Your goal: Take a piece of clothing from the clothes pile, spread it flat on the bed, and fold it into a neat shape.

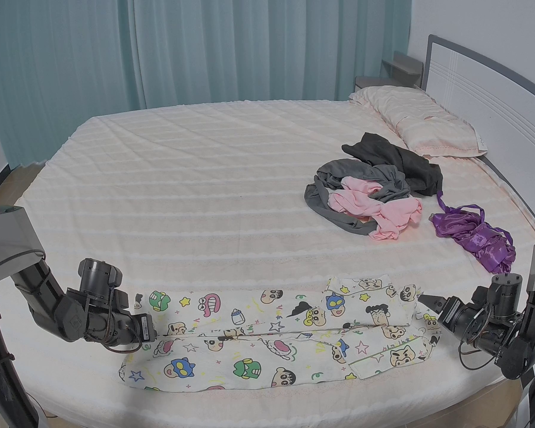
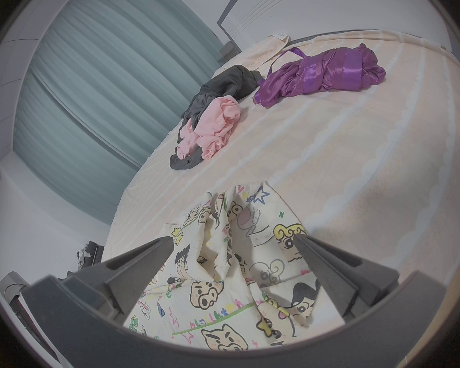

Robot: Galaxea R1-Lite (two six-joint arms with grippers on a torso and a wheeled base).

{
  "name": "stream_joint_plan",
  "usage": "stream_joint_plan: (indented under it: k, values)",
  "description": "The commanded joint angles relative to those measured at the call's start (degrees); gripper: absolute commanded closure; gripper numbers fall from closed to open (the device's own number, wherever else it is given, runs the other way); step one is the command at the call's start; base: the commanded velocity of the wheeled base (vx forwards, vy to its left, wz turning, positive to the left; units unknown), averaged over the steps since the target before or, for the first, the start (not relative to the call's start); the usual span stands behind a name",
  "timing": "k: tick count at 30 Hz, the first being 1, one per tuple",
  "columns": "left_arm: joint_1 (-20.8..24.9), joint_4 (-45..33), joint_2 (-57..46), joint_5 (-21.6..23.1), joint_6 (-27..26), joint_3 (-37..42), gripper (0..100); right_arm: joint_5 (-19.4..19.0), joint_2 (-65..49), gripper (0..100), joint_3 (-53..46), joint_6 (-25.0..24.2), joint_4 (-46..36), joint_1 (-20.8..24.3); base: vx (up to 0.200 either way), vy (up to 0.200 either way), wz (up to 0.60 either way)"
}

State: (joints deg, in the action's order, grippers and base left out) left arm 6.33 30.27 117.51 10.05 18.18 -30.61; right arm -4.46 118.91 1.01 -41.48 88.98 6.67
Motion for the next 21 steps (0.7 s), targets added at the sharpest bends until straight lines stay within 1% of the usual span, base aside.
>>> stream_joint_plan:
  k: [1, 4, 7, 11, 14, 15, 17, 18, 21]
  values:
    - [-0.5, -0.4, -2.6, 0.0, 0.0, 0.6, 100, -0.1, 0.1, 0, -1.0, 0.0, 0.1, -0.1, 0.000, 0.000, 0.00]
    - [-1.8, -0.4, -3.8, -0.1, -0.2, 0.9, 100, 0.0, 0.1, 0, -1.0, 0.0, 0.1, -0.3, 0.000, 0.000, 0.00]
    - [-4.4, -0.5, -6.2, 0.6, -0.5, 1.4, 100, 0.0, 0.1, 0, -0.9, 0.0, 0.1, -0.3, 0.000, 0.000, 0.00]
    - [-8.0, -2.8, -9.4, 4.0, -0.8, 1.8, 100, 0.0, 0.1, 0, -1.0, 0.0, 0.1, -0.4, 0.000, 0.000, 0.00]
    - [-10.5, -5.0, -11.2, 5.4, -2.0, 1.5, 100, 0.0, 0.1, 0, -1.0, 0.0, 0.1, -0.4, 0.000, 0.000, 0.00]
    - [-12.7, -6.1, -11.9, 6.4, -3.8, 1.5, 100, 0.0, 0.1, 0, -1.0, 0.0, 0.1, -0.5, 0.000, 0.000, 0.00]
    - [-15.6, -7.2, -12.7, 7.4, -5.9, 1.3, 100, -0.2, 0.2, 0, -1.0, 0.0, 0.1, -0.7, 0.000, 0.000, 0.00]
    - [-15.6, -7.2, -12.7, 7.4, -5.9, 1.3, 100, -0.2, 0.2, 0, -1.0, 0.0, 0.1, -0.7, 0.000, 0.000, 0.00]
    - [-21.9, -8.8, -14.1, 9.8, -7.0, 0.0, 100, -0.2, 0.9, 0, -1.0, 0.0, 0.3, -1.0, 0.000, 0.000, 0.00]
